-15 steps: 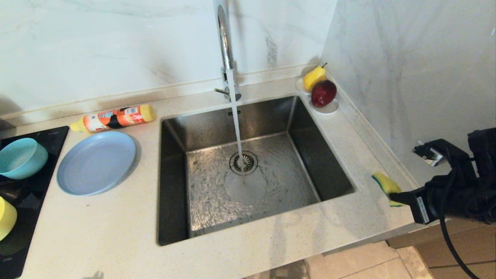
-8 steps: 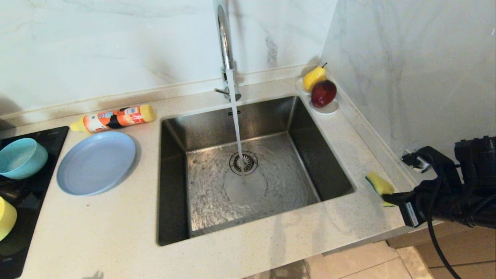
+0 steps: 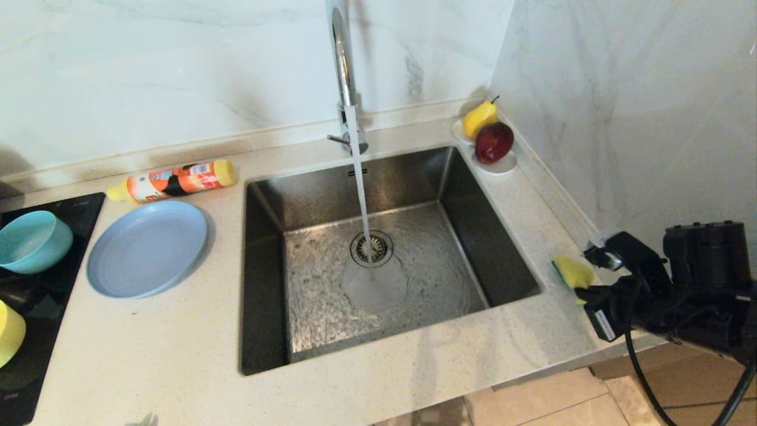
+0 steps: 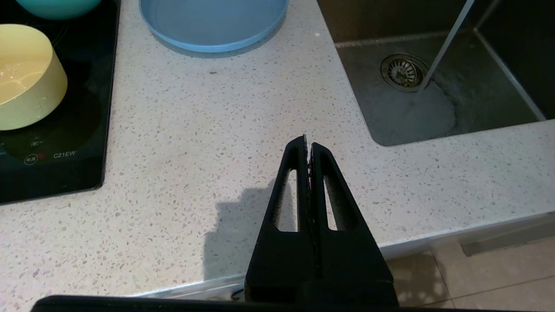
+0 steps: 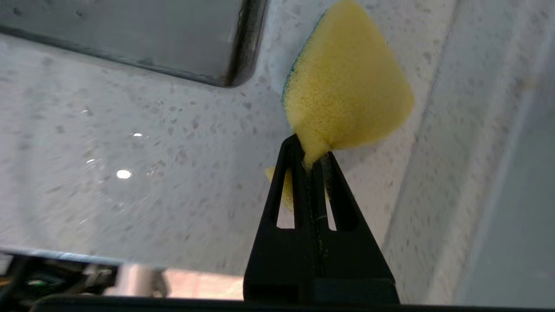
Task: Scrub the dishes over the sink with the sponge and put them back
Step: Put down the sponge
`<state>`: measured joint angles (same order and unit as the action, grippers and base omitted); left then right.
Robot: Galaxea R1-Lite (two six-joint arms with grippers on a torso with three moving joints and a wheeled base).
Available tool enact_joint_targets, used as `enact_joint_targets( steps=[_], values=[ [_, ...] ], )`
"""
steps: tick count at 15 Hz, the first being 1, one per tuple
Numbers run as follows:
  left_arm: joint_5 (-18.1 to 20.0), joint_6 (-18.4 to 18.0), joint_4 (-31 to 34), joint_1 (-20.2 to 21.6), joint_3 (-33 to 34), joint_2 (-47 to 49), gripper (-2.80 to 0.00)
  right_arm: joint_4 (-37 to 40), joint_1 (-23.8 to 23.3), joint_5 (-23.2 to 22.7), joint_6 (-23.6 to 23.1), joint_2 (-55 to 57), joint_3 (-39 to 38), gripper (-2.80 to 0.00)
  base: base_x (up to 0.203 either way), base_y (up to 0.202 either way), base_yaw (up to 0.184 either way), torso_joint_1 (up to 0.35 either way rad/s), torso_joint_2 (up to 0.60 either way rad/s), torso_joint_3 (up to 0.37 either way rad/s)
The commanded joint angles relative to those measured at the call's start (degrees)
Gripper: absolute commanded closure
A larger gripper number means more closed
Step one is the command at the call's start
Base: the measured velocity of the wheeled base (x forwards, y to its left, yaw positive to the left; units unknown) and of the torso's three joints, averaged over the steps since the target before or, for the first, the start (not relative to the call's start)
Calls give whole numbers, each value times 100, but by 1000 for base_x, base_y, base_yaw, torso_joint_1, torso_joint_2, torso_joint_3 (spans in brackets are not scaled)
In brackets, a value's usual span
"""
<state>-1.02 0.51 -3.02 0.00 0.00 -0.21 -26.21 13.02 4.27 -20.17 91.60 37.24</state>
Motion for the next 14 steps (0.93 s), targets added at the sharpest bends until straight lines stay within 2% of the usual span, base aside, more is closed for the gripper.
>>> enact_joint_targets(
  steps=[1, 3, 14],
  values=[
    [-4, 2, -5, 1, 132, 21, 0, -604, 48, 171, -329, 423, -186, 0, 0, 0, 0, 0, 0, 0],
    [-4, 2, -5, 0, 132, 21, 0, -929, 185, 435, -558, 591, -224, 0, 0, 0, 0, 0, 0, 0],
    [-4, 2, -5, 4, 132, 21, 0, -1115, 535, 988, -637, 904, 108, 0, 0, 0, 0, 0, 0, 0]
  ],
)
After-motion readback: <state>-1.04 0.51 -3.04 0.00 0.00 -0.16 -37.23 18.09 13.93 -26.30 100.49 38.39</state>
